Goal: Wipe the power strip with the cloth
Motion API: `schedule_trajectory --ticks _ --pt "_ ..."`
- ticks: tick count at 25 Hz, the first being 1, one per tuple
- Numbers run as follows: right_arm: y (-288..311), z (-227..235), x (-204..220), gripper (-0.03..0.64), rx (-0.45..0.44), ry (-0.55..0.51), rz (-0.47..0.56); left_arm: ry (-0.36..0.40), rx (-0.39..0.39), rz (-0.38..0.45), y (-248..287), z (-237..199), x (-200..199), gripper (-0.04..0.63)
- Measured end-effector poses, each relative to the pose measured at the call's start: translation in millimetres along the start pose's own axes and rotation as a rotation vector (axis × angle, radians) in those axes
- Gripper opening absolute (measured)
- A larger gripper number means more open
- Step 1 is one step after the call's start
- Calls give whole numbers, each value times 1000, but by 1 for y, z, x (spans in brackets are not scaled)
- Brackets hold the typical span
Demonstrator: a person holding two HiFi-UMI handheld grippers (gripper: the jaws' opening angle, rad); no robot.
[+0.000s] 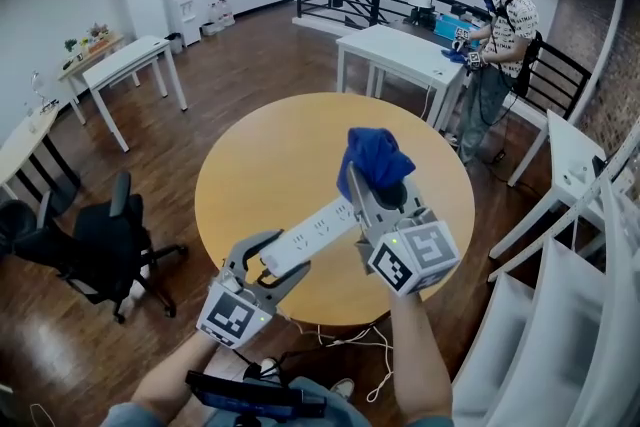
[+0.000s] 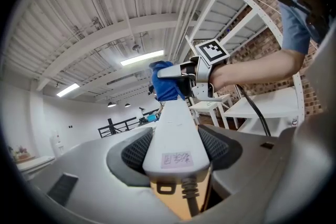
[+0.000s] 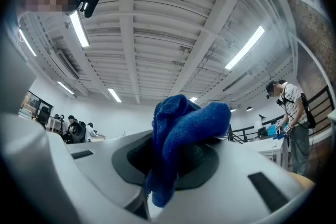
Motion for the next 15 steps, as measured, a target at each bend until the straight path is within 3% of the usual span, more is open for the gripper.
schedule_trajectory --ticks 8,15 --pt "-8 10 2 61 40 13 13 -2 1 -1 -2 0 1 281" --pt "-16 17 1 61 68 41 33 -53 -20 5 -4 -13 4 281"
Point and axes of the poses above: the fingertips, and each gripper's own axes: y forward along the fingers, z to its right, x out of its underside, the point moved 1 cm from there along -y, backward along the fingers, and after that the axes turned 15 degrees about -z, right-handed, at the moved point
